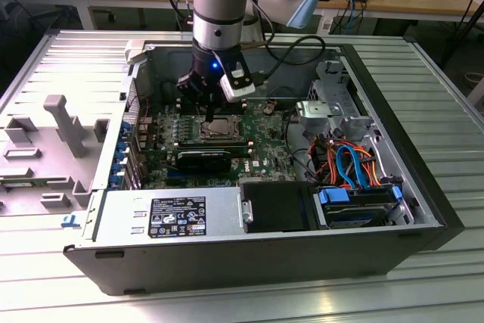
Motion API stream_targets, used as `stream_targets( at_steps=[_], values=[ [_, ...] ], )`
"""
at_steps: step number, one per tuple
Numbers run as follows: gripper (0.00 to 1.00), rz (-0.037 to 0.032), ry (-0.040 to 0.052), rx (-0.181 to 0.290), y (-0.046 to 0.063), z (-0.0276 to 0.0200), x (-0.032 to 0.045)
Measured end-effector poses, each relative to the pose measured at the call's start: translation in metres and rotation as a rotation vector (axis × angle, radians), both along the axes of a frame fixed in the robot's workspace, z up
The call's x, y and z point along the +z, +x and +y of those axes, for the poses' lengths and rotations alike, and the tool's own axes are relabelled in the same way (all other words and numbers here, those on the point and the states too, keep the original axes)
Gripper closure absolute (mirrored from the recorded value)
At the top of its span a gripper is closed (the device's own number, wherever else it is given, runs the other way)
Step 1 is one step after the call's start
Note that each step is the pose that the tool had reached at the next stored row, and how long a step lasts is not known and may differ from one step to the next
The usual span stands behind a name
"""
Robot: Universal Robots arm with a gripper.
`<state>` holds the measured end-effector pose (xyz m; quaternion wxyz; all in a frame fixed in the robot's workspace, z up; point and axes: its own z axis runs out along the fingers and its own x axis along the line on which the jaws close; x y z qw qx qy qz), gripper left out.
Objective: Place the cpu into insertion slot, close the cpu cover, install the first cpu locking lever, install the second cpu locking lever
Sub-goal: 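Install the first cpu locking lever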
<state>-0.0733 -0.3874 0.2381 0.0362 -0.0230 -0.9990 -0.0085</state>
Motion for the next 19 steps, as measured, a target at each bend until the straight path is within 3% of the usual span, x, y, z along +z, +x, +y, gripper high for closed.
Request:
stream_targets(
  at_steps=[10, 19],
  values=[
    [0.89, -0.0006, -0.0003, 0.001, -0.002, -0.0001, 0.0036],
    [0.89, -0.0025, -0.0002, 0.003, -0.011, 0.0000, 0.0043]
  ],
)
